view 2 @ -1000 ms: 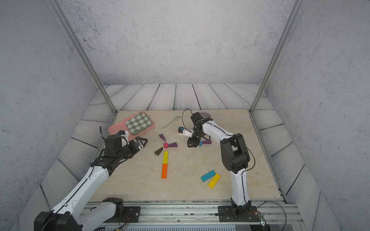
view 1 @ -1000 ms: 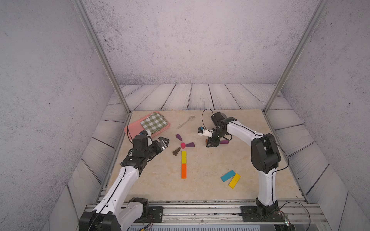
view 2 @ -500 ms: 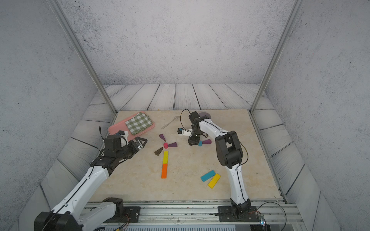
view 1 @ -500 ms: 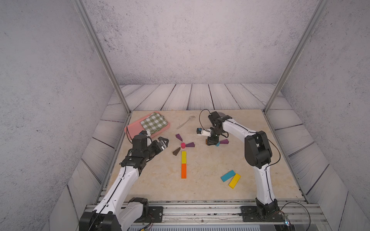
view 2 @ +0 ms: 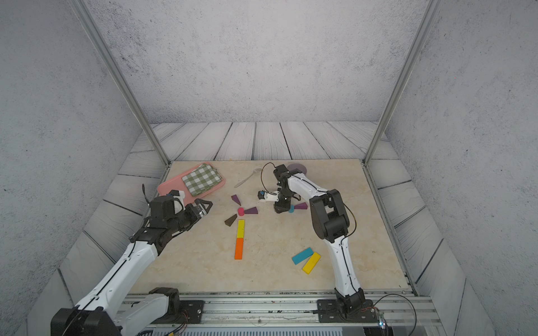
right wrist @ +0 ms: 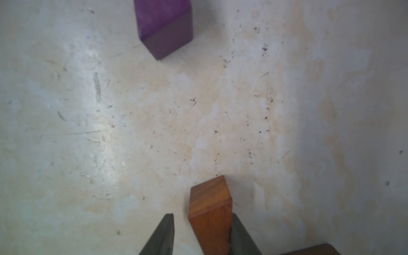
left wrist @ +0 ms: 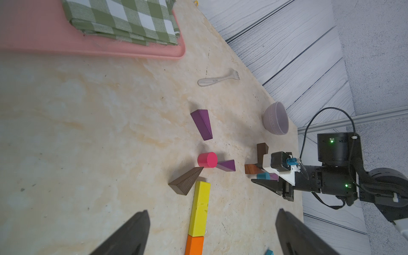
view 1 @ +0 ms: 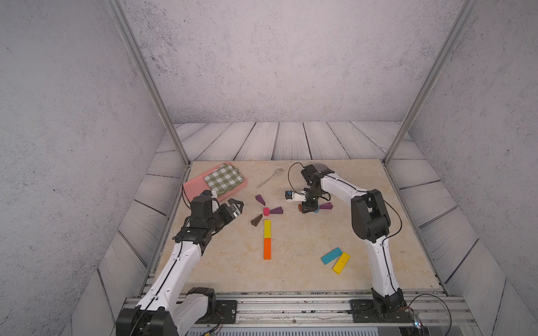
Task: Assemble a small pinwheel with building blocks
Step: Adjust the building block at the center of the board.
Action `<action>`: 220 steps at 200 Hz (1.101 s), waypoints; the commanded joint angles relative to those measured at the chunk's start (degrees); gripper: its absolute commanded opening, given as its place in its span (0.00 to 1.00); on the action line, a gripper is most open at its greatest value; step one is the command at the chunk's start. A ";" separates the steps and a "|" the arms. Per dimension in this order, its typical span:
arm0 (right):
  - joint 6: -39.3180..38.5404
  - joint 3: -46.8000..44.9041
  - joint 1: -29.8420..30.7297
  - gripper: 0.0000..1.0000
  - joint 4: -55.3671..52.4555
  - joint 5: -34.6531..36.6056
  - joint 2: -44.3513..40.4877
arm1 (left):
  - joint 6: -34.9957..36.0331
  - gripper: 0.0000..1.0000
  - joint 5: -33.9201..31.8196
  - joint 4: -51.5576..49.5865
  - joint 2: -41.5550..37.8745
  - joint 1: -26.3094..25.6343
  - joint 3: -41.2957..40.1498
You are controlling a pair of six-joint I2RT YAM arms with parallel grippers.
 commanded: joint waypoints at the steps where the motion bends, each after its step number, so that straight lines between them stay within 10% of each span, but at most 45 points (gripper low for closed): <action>1: -1.02 0.56 -0.19 0.38 -2.67 -0.35 1.64 | 1.27 0.96 0.68 0.26 0.15 0.64 -0.63; 165: -6.06 -6.85 0.06 0.35 0.78 -3.48 -3.24 | 1.27 0.96 1.45 0.64 0.71 2.02 -0.88; 220: -1.59 -4.57 0.15 0.54 0.64 -3.17 -7.47 | 1.44 0.96 2.39 0.86 1.39 2.46 -0.46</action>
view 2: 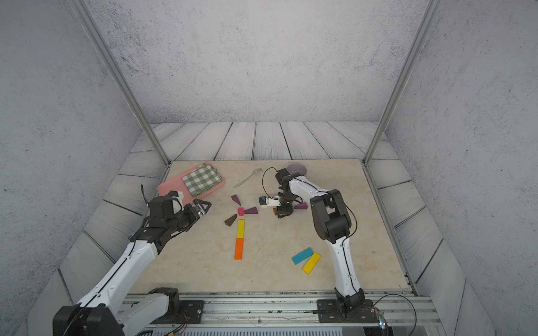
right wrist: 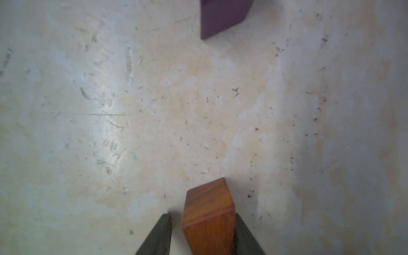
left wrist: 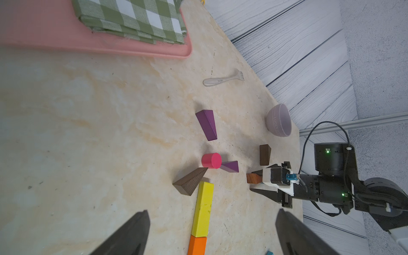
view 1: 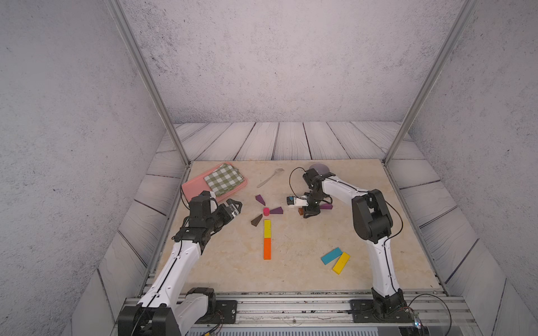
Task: Assemble a small pinwheel with building blocks
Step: Adjust the building block at the center of the board.
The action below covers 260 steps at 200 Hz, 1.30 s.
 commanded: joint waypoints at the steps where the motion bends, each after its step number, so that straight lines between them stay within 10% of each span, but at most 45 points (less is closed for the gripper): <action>1: 2.89 0.87 0.26 0.55 -1.25 -1.01 -6.12 | 1.38 0.96 1.15 0.82 0.31 0.71 -0.20; 20: 10.14 0.92 0.26 0.79 1.72 -0.44 -10.64 | 1.72 0.96 1.28 0.61 0.24 0.98 0.06; 26: 13.67 0.59 0.31 1.00 3.70 0.52 -12.54 | 1.90 0.96 1.26 0.40 0.07 1.00 0.26; 55: 31.43 -8.20 2.51 0.99 15.77 8.94 -27.05 | 3.65 0.96 0.02 0.17 -0.80 1.19 0.50; 77: 62.39 -18.02 3.06 0.99 24.93 22.72 -38.36 | 5.08 0.96 -1.03 0.42 -2.57 1.36 0.69; 112: 90.59 -28.06 -4.85 0.99 12.66 4.32 -44.95 | 6.26 0.96 -1.27 -3.29 -3.62 3.22 1.50; 148: 111.39 -44.64 7.87 0.96 7.34 12.71 -54.15 | 9.29 0.96 -4.65 -10.95 -1.11 3.43 5.50; 203: 125.52 -59.12 12.95 0.86 3.57 15.61 -62.85 | 9.68 0.96 -1.80 -9.90 0.52 3.44 5.33; 260: 123.07 -56.88 12.92 0.67 9.36 13.26 -53.84 | 9.64 0.96 -0.19 -9.90 1.41 3.44 5.33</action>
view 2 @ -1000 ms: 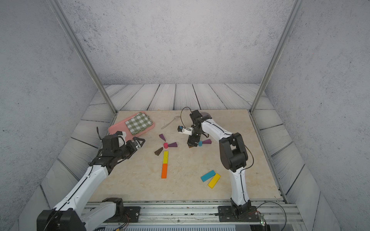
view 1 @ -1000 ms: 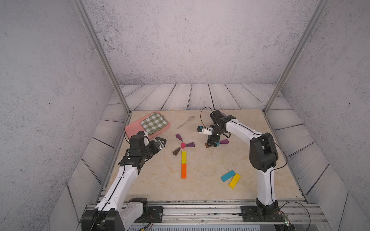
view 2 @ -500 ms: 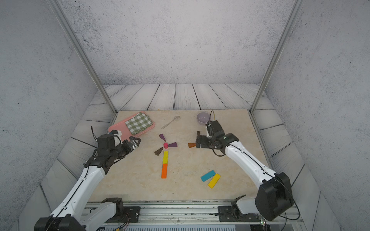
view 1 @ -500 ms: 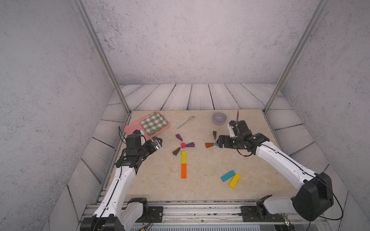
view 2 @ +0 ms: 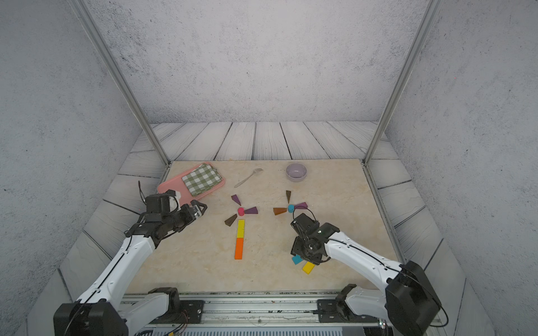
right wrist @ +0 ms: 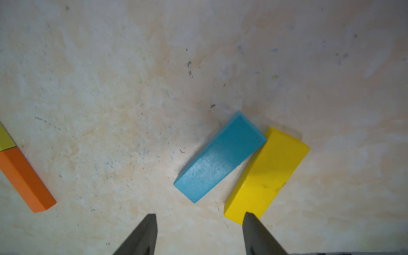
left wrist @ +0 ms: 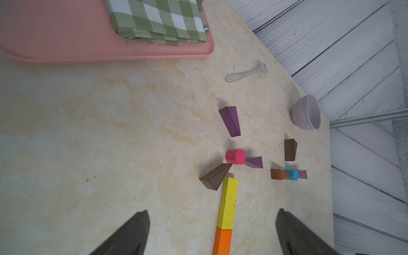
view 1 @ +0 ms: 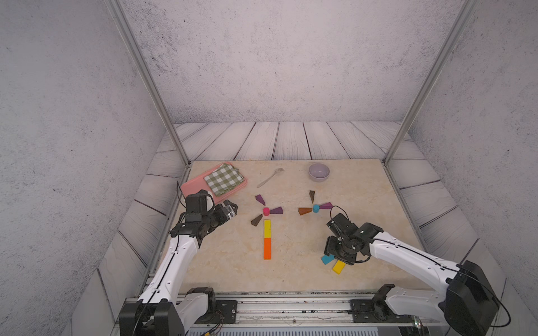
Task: Assemble a small pinwheel with building blocks
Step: Adjust the building block at the center of the board.
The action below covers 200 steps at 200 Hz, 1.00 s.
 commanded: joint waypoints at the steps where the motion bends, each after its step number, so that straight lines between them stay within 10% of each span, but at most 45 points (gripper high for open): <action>1: 0.99 0.96 0.31 0.67 2.44 -0.21 3.54 | 0.92 0.96 1.01 -0.27 -0.60 0.34 0.85; 58: 1.75 1.01 0.03 0.77 4.29 4.20 9.65 | 0.83 0.96 1.05 0.13 -0.68 0.33 0.39; 200: -16.19 14.18 -2.60 0.51 2.28 4.24 23.18 | 0.93 0.96 0.88 0.08 -0.10 0.43 0.50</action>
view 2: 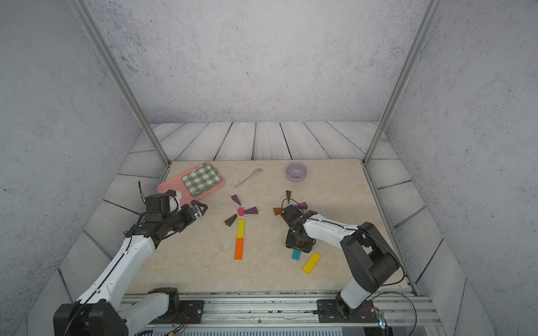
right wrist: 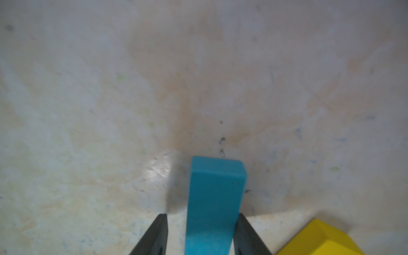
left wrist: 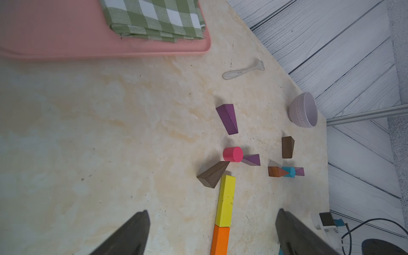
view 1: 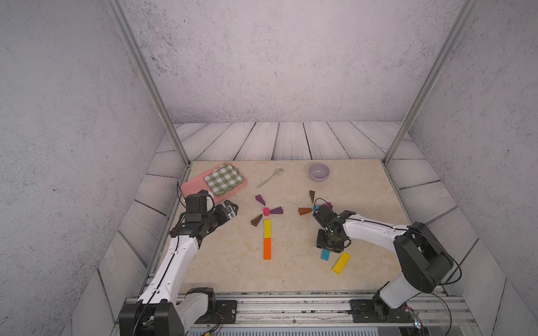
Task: Assemble a small pinwheel with building blocks
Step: Adjust the building block at the center of the board, then assemble the building block at the center of the board.
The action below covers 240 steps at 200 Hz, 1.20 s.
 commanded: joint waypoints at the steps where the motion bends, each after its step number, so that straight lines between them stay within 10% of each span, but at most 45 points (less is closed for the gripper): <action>1: -5.96 4.24 -0.02 0.51 -2.83 2.01 1.87 | 0.90 0.96 0.00 0.04 0.03 0.41 0.50; 155: -19.93 1.84 2.85 0.61 -2.37 -0.46 -0.54 | 1.16 0.96 -0.61 -0.10 -0.20 0.41 0.24; 240: -23.65 4.61 1.53 0.26 -1.06 4.26 6.87 | 1.34 0.96 -1.45 -0.40 -0.25 0.42 0.15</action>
